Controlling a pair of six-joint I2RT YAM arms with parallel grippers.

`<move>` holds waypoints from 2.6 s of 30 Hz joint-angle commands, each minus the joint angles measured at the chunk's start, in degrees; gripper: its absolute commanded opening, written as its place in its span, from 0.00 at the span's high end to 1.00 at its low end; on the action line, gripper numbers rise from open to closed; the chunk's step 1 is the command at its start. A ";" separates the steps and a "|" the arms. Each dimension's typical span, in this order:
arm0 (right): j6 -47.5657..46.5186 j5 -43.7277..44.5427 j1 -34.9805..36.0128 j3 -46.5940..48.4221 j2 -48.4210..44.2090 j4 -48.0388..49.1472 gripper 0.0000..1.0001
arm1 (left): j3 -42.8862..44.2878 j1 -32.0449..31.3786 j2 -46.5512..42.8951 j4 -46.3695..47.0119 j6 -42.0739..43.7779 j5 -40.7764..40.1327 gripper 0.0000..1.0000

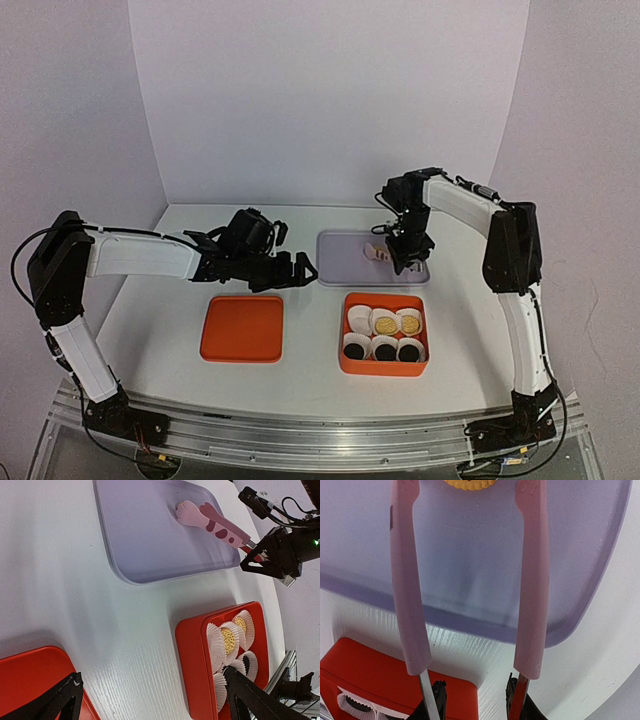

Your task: Pack the cookies

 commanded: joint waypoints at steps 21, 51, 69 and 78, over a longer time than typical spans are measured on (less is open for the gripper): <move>-2.26 2.78 -0.29 2.93 -0.84 -4.84 0.81 | 0.64 0.02 -2.50 0.42 0.39 -1.24 0.00; 4.53 -20.40 13.50 -37.44 -41.06 -3.56 0.96 | -3.33 0.04 -4.52 4.53 -0.69 0.18 0.00; 4.12 -29.93 14.88 -39.95 -35.80 -1.39 0.97 | -3.64 0.07 -4.54 5.21 -1.30 0.37 0.00; 5.60 -27.43 14.87 -41.59 -35.63 -1.20 0.98 | -3.48 0.03 -4.34 5.27 -1.57 0.37 0.00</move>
